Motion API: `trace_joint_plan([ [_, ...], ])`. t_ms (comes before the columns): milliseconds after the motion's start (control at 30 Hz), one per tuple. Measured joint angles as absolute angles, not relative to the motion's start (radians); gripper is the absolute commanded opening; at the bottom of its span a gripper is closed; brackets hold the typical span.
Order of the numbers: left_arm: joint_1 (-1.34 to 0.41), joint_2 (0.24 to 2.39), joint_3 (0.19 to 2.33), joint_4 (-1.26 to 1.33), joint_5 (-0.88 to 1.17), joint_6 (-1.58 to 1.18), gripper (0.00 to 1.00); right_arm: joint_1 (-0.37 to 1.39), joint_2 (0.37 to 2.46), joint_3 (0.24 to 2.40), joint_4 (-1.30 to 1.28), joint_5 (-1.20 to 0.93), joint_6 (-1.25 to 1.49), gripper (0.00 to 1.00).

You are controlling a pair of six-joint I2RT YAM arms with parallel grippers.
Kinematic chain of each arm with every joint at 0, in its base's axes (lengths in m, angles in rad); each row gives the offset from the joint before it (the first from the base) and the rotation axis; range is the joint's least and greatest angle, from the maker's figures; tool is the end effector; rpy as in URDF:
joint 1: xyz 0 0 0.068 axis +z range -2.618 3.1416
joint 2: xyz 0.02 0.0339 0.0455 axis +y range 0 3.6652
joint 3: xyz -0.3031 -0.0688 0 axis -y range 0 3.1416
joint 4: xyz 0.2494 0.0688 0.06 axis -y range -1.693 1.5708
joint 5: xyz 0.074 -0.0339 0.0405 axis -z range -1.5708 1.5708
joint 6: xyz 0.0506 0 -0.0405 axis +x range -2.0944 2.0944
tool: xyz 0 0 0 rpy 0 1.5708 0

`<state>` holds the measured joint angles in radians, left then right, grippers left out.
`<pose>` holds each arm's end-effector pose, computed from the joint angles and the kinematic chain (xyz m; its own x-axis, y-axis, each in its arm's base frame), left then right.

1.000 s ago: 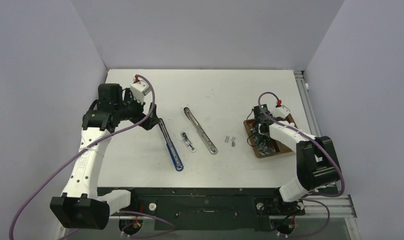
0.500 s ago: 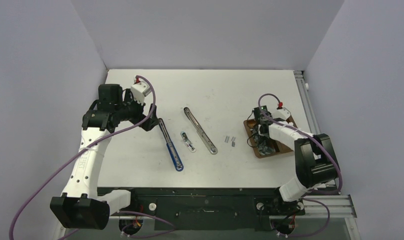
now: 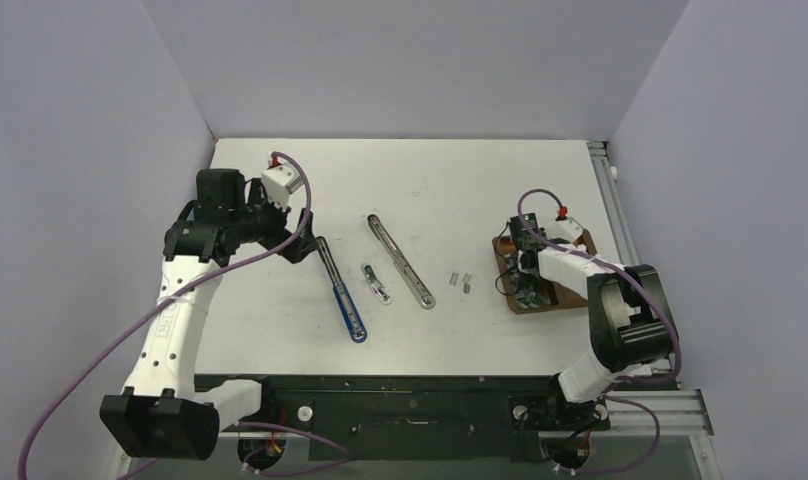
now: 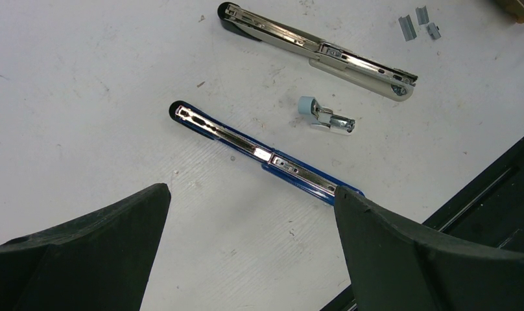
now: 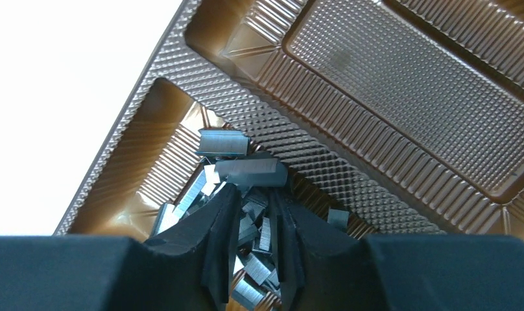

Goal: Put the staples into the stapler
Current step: Pick up the staple from the staple box.

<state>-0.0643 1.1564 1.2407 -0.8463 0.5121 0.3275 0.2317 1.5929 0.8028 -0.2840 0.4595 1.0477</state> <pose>0.2248 -0.0393 0.3902 -0.5205 0.3145 -0.7938 0.6096 0.7878 -0.0876 0.2988 0.0474 0.1766 -0.4276 0.6969 -0.5758 0.7412 0.6349 0.2180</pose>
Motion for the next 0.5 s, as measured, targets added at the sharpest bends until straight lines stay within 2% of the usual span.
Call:
trace_joint_plan([
  [333, -0.064, 1.148, 1.241, -0.849, 0.512, 0.327, 0.96, 0.221, 1.585, 0.796, -0.285, 0.448, 1.029, 0.10],
  [500, -0.064, 1.148, 1.241, -0.849, 0.513, 0.327, 0.96, 0.221, 1.526, 0.774, -0.304, 0.439, 1.014, 0.09],
])
